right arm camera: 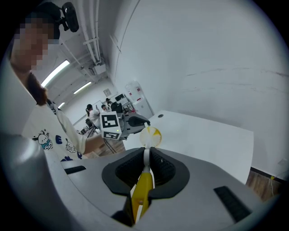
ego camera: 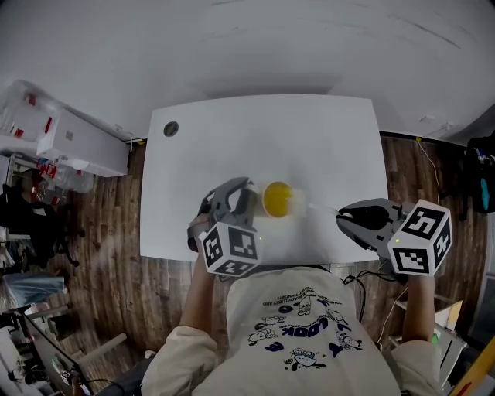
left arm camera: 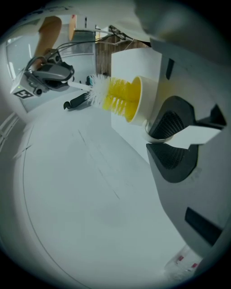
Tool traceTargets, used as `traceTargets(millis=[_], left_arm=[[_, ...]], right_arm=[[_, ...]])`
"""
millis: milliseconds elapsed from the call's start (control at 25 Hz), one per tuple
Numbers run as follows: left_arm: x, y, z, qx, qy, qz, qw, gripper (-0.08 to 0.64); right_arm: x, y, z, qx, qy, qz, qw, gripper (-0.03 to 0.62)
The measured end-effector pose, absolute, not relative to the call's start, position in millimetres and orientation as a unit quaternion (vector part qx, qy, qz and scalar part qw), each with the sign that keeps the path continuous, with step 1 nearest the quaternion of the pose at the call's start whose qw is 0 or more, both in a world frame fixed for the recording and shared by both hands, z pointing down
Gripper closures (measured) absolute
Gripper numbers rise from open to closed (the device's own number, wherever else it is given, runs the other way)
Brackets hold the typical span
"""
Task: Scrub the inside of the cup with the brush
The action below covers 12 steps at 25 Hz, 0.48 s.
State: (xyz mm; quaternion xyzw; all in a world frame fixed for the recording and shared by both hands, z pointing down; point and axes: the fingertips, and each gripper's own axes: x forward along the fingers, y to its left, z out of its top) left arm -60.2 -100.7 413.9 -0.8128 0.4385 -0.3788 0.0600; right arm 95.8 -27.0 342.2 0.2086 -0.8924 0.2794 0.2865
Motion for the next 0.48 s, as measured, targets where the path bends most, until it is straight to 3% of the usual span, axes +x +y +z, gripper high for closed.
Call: traceTargets(millis=[480], left_arm=[[-86.9,-104.2,431.3,-0.798,0.482,-0.361,-0.014,0.525]], right_arm=[[99.7,-23.5,336.3,0.203,-0.897,0.285,0.27,0.545]])
